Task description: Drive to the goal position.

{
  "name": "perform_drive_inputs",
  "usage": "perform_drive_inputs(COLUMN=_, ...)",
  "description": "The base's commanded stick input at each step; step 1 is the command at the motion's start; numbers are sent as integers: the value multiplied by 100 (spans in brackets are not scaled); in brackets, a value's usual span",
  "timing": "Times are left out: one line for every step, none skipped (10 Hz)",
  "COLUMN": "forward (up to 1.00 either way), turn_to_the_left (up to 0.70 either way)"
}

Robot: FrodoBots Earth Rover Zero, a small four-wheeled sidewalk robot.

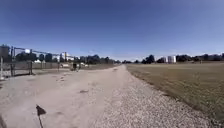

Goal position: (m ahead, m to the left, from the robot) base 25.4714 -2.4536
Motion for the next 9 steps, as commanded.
perform_drive_inputs(forward=69, turn_to_the_left=-11)
perform_drive_inputs(forward=69, turn_to_the_left=-20)
perform_drive_inputs(forward=69, turn_to_the_left=-35)
perform_drive_inputs(forward=69, turn_to_the_left=-19)
perform_drive_inputs(forward=69, turn_to_the_left=1)
perform_drive_inputs(forward=69, turn_to_the_left=2)
perform_drive_inputs(forward=69, turn_to_the_left=3)
perform_drive_inputs(forward=69, turn_to_the_left=3)
perform_drive_inputs(forward=69, turn_to_the_left=3)
